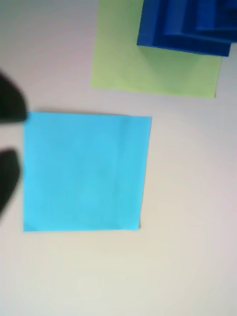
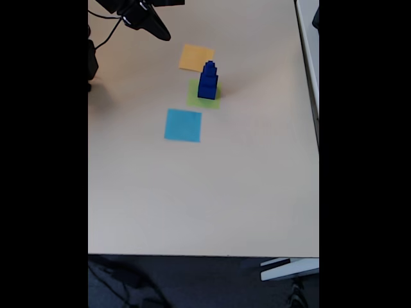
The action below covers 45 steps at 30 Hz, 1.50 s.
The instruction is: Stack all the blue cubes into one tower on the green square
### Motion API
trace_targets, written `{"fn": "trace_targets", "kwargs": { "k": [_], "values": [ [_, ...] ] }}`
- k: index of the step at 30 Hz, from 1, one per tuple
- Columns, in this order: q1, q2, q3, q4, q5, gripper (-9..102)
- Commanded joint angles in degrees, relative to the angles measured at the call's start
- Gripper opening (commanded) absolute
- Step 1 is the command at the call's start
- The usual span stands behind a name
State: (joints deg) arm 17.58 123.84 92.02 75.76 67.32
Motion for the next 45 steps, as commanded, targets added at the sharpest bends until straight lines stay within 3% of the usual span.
{"fn": "trace_targets", "kwargs": {
  "k": [1, 15, 45],
  "values": [
    [0.8, -4.1, -9.5, 2.0, 3.6, 0],
    [-1.2, -23.7, -38.2, 12.7, 18.8, 0],
    [-6.6, -30.9, -41.0, 12.8, 25.1, 0]
  ]
}}
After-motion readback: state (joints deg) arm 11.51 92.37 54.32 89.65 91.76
